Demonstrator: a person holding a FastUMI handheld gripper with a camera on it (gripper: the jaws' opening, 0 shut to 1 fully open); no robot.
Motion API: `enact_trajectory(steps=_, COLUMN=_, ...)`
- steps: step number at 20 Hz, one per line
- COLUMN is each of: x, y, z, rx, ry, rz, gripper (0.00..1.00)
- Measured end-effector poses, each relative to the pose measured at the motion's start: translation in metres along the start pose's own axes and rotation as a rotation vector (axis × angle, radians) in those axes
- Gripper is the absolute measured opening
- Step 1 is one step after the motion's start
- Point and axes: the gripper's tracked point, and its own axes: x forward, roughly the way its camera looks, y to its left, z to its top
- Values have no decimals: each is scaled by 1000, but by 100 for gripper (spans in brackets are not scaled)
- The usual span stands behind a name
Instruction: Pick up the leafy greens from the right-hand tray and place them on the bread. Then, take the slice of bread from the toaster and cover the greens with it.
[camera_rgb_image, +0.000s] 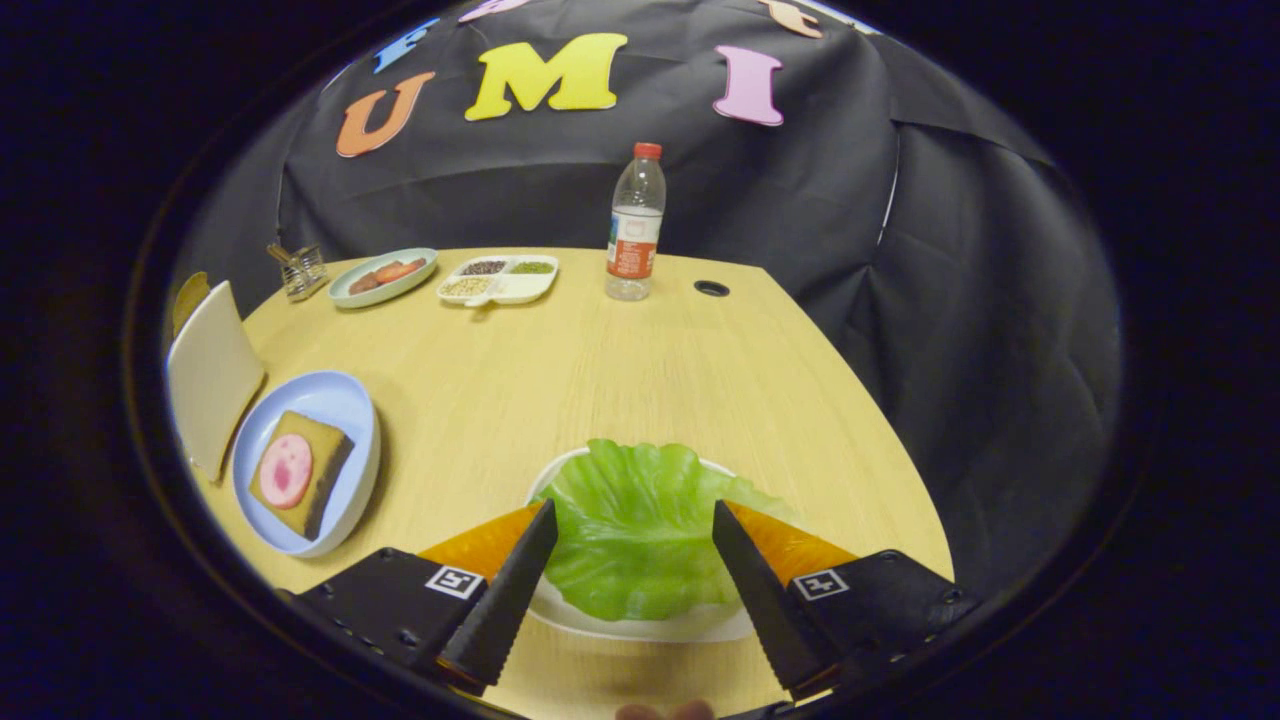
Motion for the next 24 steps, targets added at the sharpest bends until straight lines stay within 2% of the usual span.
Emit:
enact_trajectory(steps=3, x=12, y=-5, z=-9, rx=12, ry=29, rz=-2, gripper=96)
enact_trajectory(steps=8, x=21, y=-6, z=-16, rx=85, ry=41, rz=75, gripper=97)
enact_trajectory(steps=10, x=23, y=-12, z=-16, rx=82, ry=26, rz=74, gripper=96)
enact_trajectory(steps=19, x=22, y=-24, z=-12, rx=88, ry=-8, rz=28, gripper=1)
enact_trajectory(steps=24, x=12, y=-21, z=1, rx=158, ry=-46, rz=48, gripper=1)
